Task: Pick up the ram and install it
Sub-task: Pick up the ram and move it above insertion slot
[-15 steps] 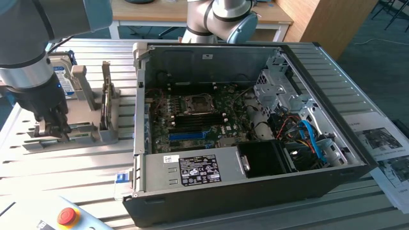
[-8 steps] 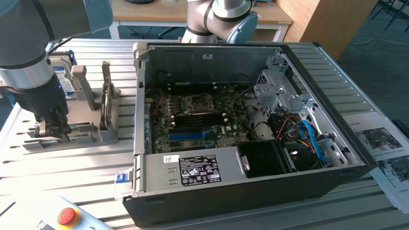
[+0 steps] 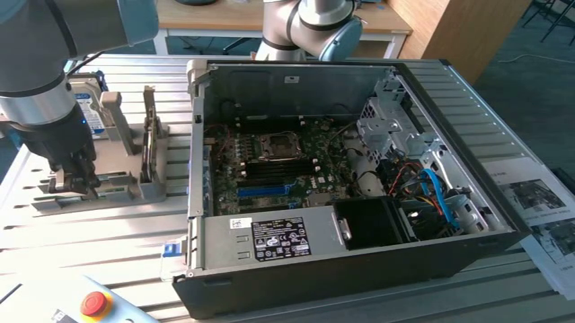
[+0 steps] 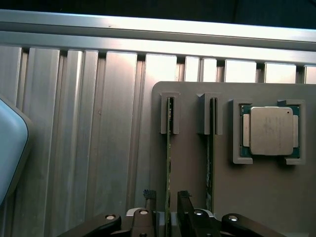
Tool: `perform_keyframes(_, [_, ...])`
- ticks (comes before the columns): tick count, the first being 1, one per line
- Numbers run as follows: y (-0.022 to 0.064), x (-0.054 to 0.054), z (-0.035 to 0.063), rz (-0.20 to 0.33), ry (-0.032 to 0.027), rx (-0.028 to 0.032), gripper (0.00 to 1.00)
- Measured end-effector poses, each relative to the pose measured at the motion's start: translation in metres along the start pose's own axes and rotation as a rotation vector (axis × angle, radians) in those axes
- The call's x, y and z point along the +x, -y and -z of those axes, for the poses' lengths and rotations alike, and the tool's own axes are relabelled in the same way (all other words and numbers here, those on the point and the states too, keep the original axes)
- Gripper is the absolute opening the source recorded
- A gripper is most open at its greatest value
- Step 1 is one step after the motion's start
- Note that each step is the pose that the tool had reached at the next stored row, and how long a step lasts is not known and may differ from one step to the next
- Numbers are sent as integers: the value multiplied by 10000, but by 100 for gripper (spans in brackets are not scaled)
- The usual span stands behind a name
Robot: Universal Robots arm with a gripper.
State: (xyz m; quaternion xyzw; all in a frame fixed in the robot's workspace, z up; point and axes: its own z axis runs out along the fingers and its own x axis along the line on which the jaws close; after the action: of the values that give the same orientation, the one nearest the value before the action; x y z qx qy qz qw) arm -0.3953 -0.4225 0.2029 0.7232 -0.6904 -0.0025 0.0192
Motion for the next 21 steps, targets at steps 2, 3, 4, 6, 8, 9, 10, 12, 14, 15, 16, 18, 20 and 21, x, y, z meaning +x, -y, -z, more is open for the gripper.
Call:
perform_keyframes(2, [0, 0, 0, 0, 0, 0, 31])
perform_keyframes(3, [0, 0, 0, 0, 0, -1, 31])
perform_keyframes(4, [0, 0, 0, 0, 0, 0, 31])
perform_keyframes(6, [0, 0, 0, 0, 0, 0, 30])
perform_keyframes(8, [0, 0, 0, 0, 0, 0, 22])
perform_keyframes(9, [0, 0, 0, 0, 0, 0, 22])
perform_keyframes(10, [0, 0, 0, 0, 1, 1, 22])
perform_keyframes(12, [7, 0, -1, -1, 1, 2, 22])
perform_keyframes(14, [15, 0, 0, 0, 0, 2, 22])
perform_keyframes(15, [15, 0, 0, -1, 1, 1, 22])
perform_keyframes(16, [15, 1, 0, -1, 0, 1, 22])
perform_keyframes(18, [17, -5, 1, -1, 0, 0, 22])
perform_keyframes(20, [17, -17, 0, 0, 0, 0, 22])
perform_keyframes(21, [18, -18, -1, 1, 1, 1, 22])
